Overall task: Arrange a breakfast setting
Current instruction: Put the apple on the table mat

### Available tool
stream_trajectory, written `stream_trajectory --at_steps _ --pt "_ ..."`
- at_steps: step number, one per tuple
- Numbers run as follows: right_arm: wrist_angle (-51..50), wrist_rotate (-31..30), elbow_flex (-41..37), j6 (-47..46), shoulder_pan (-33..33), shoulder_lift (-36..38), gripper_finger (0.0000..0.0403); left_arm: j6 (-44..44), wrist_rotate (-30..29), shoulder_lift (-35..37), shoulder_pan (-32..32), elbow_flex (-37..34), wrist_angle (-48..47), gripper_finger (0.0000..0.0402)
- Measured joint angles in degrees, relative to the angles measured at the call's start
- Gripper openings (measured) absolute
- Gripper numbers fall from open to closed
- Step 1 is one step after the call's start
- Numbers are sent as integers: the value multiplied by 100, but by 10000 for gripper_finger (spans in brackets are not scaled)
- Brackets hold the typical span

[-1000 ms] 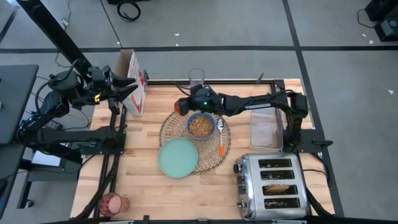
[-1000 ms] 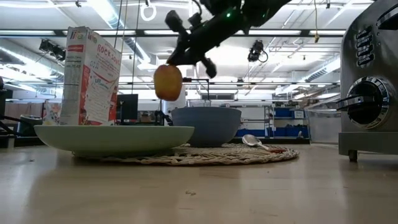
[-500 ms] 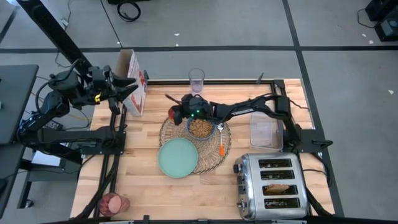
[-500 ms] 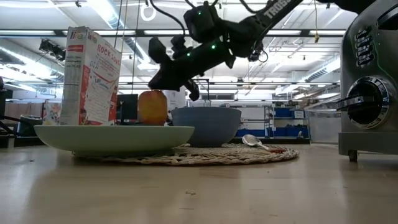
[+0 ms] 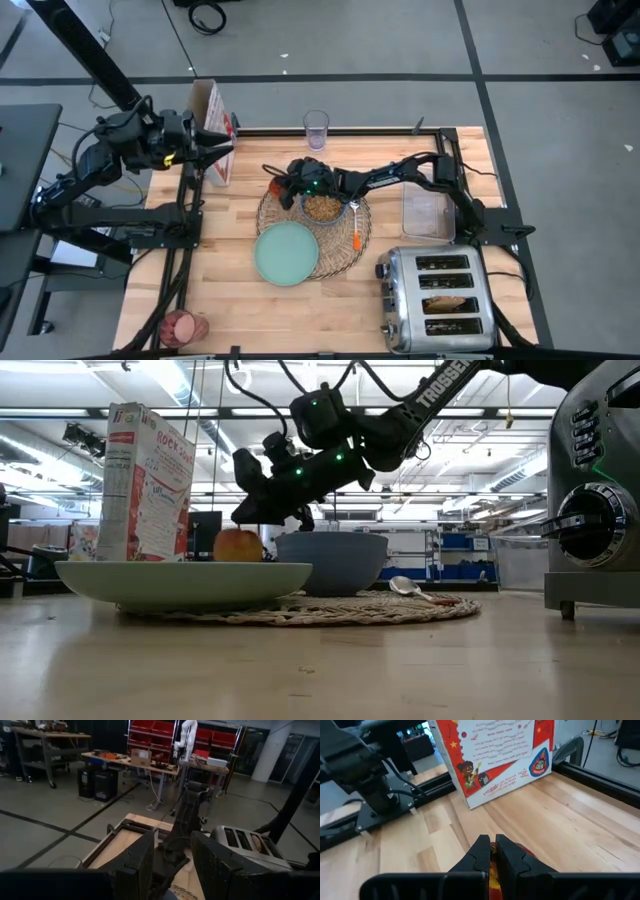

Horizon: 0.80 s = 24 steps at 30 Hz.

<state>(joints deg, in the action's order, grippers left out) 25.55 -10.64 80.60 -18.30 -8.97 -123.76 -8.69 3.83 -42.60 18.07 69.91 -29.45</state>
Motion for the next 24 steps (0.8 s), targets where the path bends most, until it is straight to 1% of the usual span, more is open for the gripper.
stream_trajectory --at_steps 11,15,21,24 --pt "-39 24 0 385 -64 2 16 -16 47 -170 -1 -4 174 137" --pt "-80 179 0 631 -64 2 16 -143 81 -163 -3 -4 315 137" --pt "-185 283 0 664 -66 0 16 -321 604 -165 -3 -4 517 137" --pt "-199 301 0 685 -66 -64 16 -409 697 -165 -5 -4 564 137"
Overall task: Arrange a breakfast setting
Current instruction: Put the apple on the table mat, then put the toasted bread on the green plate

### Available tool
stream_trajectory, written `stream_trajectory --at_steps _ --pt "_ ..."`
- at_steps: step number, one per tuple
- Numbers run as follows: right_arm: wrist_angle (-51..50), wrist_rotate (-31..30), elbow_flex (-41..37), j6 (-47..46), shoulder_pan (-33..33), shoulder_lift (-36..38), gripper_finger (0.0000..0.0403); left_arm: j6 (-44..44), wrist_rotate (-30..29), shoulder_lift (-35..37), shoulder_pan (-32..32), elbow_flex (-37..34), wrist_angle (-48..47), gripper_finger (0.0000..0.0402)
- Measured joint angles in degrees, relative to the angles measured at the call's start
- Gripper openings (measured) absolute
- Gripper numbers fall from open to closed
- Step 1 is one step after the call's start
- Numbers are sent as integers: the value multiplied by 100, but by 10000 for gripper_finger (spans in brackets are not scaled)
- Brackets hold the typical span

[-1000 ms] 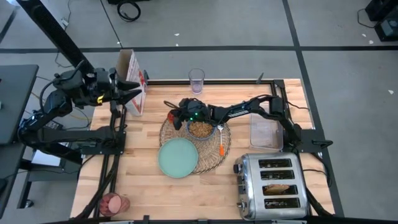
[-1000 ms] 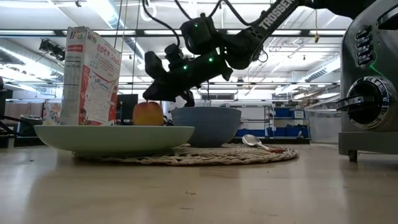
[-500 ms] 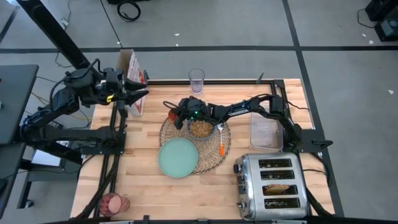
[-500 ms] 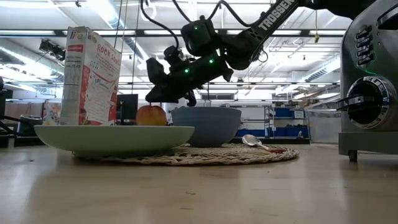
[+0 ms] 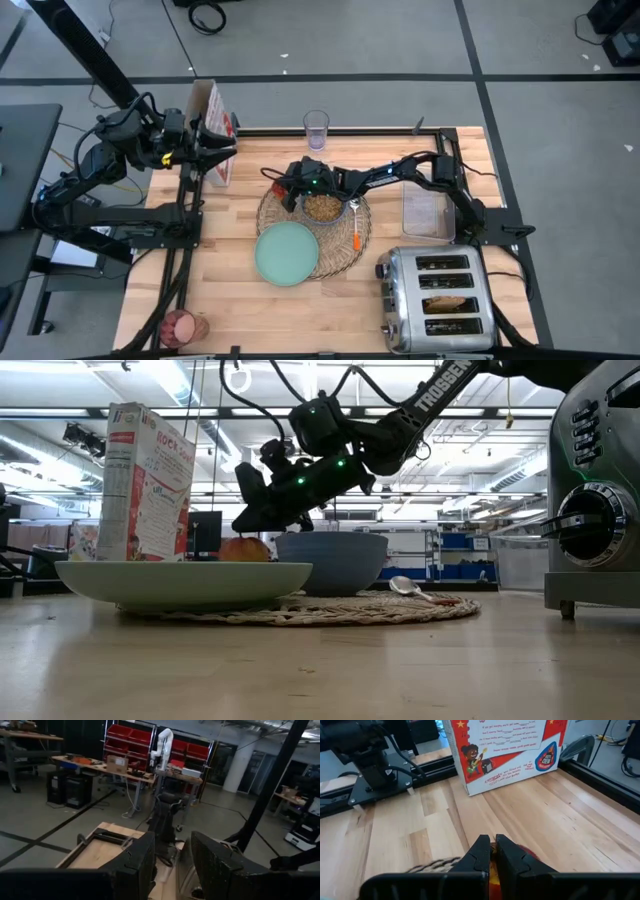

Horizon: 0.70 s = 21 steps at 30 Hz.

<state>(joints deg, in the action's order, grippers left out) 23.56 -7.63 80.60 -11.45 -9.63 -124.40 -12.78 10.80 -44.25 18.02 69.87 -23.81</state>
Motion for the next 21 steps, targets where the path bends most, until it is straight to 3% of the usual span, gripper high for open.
stream_trajectory --at_steps 6,21 --pt "80 28 9 -12 -4 -89 21 31 3 0 -2 0 0 137" --pt "165 -26 -2 549 2 114 123 177 0 0 2 0 -2 137"
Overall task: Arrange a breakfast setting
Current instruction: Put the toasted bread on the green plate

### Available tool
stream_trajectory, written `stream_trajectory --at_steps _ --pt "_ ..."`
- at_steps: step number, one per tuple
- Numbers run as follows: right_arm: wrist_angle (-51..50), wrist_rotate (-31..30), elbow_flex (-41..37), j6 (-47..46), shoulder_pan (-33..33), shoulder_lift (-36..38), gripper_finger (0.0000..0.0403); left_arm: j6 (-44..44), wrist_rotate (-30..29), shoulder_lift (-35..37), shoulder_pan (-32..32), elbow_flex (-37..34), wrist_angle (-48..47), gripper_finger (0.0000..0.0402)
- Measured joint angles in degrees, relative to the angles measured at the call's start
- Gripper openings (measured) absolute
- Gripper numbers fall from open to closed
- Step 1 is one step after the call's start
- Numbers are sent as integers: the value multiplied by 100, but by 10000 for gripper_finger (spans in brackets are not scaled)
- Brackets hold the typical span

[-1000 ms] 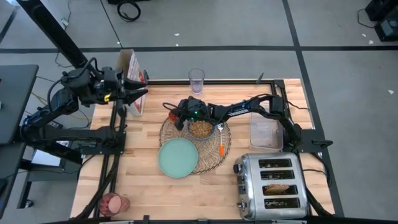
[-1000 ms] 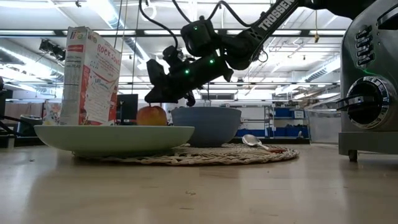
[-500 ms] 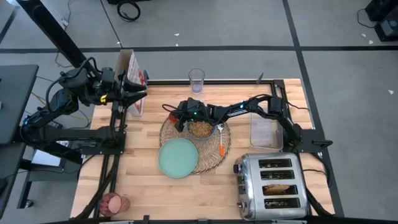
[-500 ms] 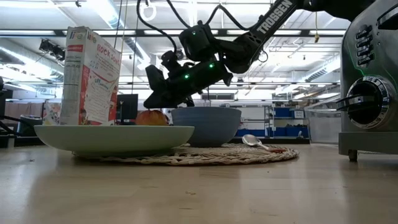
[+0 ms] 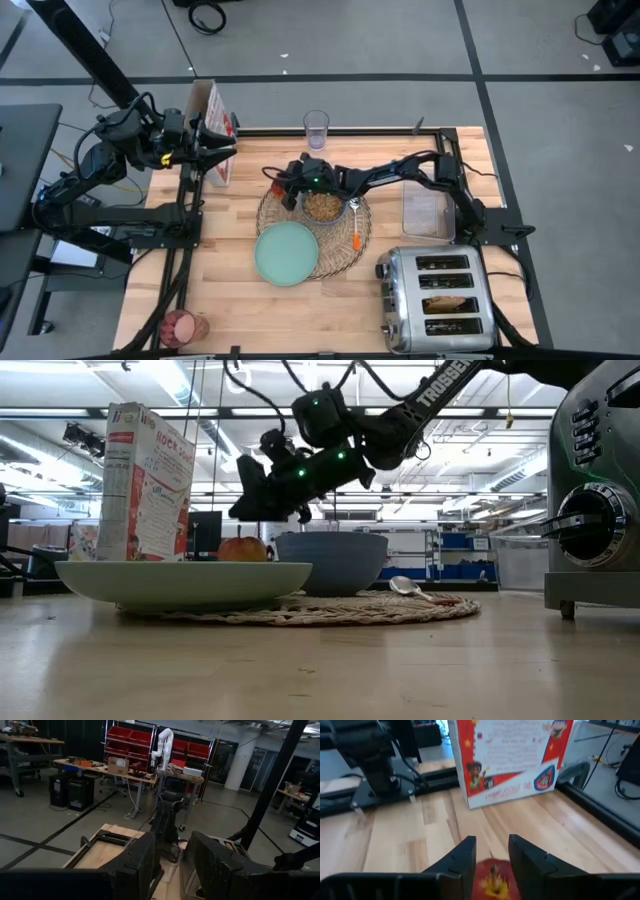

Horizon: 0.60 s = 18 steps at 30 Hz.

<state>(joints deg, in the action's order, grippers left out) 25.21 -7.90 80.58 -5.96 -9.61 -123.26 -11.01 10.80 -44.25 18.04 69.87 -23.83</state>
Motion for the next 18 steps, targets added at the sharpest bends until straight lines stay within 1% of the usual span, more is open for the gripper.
stream_trajectory --at_steps 4,8,13,16,18 --pt "-51 0 0 16 14 245 136 123 1 0 0 0 -4 137" --pt "-409 -122 0 18 104 757 143 164 1 0 0 0 -7 137" --pt "-1637 -296 0 262 429 1802 143 228 -1 0 0 0 -13 137" --pt "-2521 -299 0 292 813 2533 143 371 1 2 -2 0 -13 137" --pt "-3132 -298 0 150 1166 2987 143 451 1 2 -2 0 -13 137"
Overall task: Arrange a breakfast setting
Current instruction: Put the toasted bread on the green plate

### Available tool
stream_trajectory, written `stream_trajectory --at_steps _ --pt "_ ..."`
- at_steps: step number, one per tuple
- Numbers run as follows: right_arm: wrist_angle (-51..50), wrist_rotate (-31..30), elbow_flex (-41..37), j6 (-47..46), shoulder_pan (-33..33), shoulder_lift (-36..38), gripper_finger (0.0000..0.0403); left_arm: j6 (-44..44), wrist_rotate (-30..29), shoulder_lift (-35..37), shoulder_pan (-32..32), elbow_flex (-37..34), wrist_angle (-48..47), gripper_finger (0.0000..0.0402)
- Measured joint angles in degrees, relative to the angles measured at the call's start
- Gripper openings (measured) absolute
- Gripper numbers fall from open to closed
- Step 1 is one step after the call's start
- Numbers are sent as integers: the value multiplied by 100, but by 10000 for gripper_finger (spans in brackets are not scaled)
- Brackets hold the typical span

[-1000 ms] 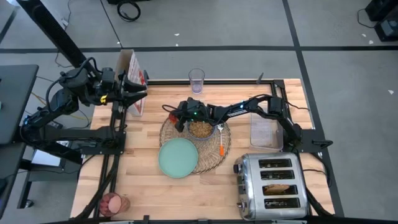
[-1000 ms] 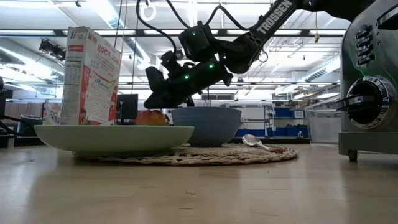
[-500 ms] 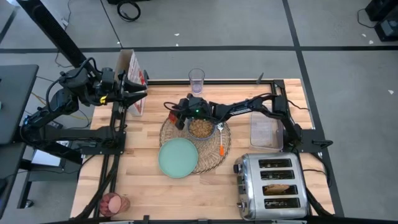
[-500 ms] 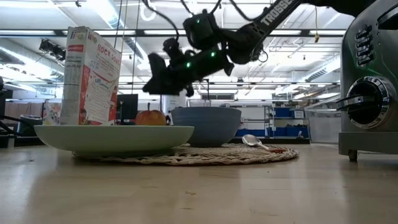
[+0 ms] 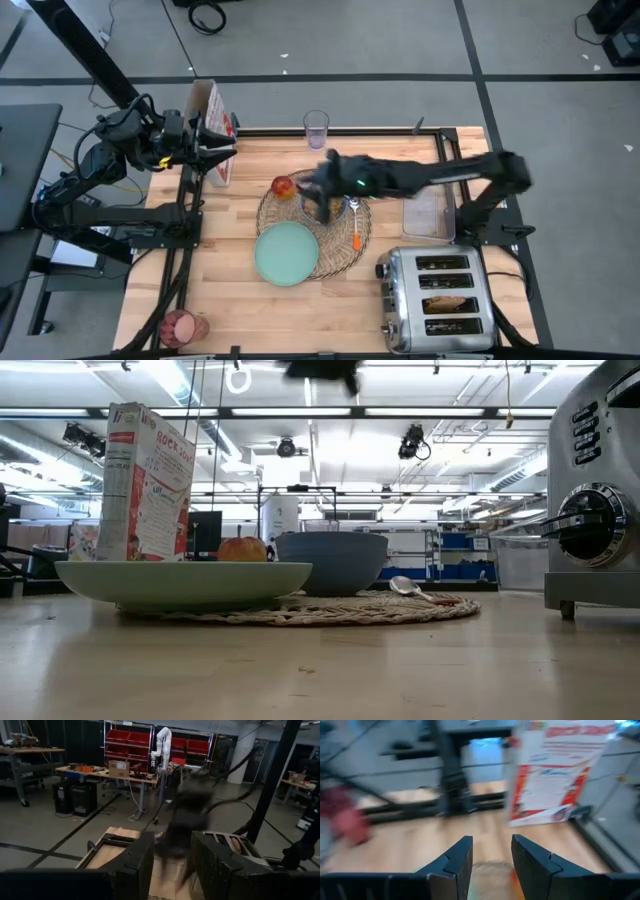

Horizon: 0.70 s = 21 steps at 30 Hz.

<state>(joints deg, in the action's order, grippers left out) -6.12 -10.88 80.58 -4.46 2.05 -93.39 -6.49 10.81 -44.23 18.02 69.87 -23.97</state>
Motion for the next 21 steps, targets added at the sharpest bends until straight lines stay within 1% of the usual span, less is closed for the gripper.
stream_trajectory --at_steps 3,6,9,12,14,17,21 --pt "-954 -6 0 -304 658 605 143 109 -2 -2 2 2 -6 137" --pt "-2028 -3 2 -873 1412 1094 143 119 -2 -2 2 2 -33 137" --pt "-3185 -2 2 -1870 2213 1444 143 119 -2 0 2 2 -42 137" --pt "-4184 82 2 -3023 3000 1636 143 119 0 -2 0 2 -44 137" --pt "-4759 442 2 -3706 3459 1683 143 117 -1 -2 1 7 -90 137" --pt "-5484 1312 0 -4598 4048 1683 143 43 -2 -7 2 7 -203 137" --pt "-5774 2369 0 -5647 4662 1683 144 -186 -2 -7 2 7 -290 137"
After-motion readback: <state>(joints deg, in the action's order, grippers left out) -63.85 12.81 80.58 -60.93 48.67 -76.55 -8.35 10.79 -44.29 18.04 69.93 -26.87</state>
